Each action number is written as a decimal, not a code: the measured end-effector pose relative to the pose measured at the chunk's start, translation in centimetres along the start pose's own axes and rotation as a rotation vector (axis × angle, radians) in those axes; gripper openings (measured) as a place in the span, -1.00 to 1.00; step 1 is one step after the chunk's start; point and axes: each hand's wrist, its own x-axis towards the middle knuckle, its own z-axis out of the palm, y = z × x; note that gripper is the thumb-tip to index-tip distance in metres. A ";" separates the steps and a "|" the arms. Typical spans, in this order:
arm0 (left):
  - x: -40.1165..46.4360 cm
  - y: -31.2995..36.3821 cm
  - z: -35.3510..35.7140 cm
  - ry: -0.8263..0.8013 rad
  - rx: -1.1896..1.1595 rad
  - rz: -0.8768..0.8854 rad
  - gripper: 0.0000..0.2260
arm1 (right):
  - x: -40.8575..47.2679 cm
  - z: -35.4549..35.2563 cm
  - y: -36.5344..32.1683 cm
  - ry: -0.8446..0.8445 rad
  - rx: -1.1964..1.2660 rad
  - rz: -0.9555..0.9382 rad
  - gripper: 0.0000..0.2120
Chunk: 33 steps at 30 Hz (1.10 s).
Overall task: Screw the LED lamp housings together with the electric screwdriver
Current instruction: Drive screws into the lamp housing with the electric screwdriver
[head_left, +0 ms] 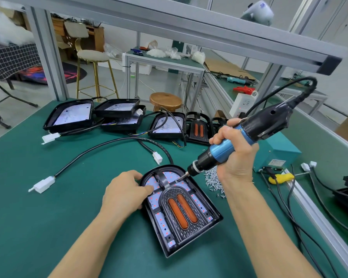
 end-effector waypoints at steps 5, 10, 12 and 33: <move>-0.1 0.1 0.0 -0.008 -0.015 0.006 -0.86 | 0.0 -0.1 -0.1 0.018 0.024 0.005 -0.83; -0.2 0.6 -0.4 -0.016 0.024 -0.019 -0.78 | 0.1 -0.2 -1.1 0.013 0.042 -0.007 -0.83; -0.1 1.0 -0.6 -0.089 0.037 -0.039 -0.74 | 0.0 -0.2 -1.4 0.003 0.039 -0.029 -0.83; 3.1 12.6 10.1 -0.247 0.619 0.614 -0.88 | -1.0 -8.9 -7.0 0.267 -0.065 -0.176 -0.84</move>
